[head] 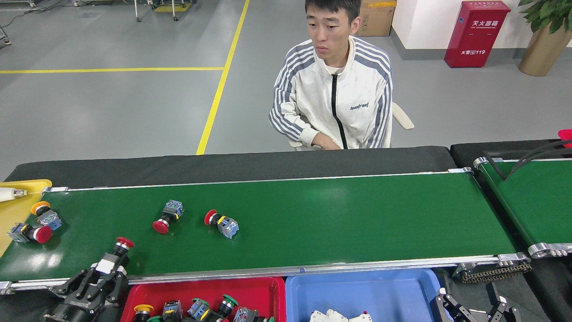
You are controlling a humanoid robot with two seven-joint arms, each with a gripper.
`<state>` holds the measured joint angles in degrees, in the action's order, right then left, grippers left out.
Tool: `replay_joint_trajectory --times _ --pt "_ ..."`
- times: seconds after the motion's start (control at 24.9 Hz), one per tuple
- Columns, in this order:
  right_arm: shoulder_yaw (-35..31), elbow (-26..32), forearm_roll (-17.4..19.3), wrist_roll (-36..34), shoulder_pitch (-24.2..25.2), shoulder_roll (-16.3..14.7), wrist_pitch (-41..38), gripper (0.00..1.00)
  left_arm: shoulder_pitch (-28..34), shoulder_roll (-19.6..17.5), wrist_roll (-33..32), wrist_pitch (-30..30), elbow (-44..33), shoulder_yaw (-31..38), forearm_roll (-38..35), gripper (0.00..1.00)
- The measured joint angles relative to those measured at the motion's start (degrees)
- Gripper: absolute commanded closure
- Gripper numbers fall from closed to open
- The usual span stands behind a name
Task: Pick switch part from conveyor to tray
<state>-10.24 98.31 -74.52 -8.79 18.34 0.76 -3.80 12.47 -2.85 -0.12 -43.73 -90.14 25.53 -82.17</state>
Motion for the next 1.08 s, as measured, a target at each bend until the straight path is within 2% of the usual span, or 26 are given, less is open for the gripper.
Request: replay_joint_trajectory --times 0.04,0.08,0.12,0.2,0.4,0.64,0.84,1.08 --pt "0.02 0.00 0.00 0.00 0.00 0.00 -0.40 0.01 3.06 2.05 -0.09 -0.37 -3.33 -0.21 -0.01 0.31" --pt "0.07 0.00 0.00 -0.01 -0.01 0.00 -0.91 0.01 5.57 3.87 -0.13 -0.69 -6.22 -0.51 -0.02 0.09" --pt "0.12 0.00 0.00 -0.01 0.00 0.00 -1.38 0.01 7.46 5.58 -0.16 -0.83 -8.15 -0.80 -0.02 0.00" --pt "0.16 0.00 0.00 -0.05 -0.01 0.00 -2.28 0.01 9.28 7.66 -0.20 -0.94 -9.93 -1.28 -0.03 0.00" --pt "0.31 0.05 -0.12 -0.18 -0.03 0.00 -2.96 0.01 9.00 7.92 -0.40 -0.94 -10.22 -0.58 -0.06 0.00" --pt "0.34 0.05 -0.13 -0.20 -0.12 0.00 -3.04 0.01 7.32 7.71 -0.07 -0.81 -9.65 7.53 -0.14 0.00" --pt "0.38 0.05 -0.13 -0.20 -0.29 -0.01 -3.34 0.01 5.35 3.27 -0.02 4.10 -5.81 12.91 -0.19 0.00" --pt "0.41 0.05 -0.13 -0.20 -0.62 -0.01 -3.99 0.01 1.02 -1.86 -0.01 4.83 -0.89 12.02 -0.19 0.00"
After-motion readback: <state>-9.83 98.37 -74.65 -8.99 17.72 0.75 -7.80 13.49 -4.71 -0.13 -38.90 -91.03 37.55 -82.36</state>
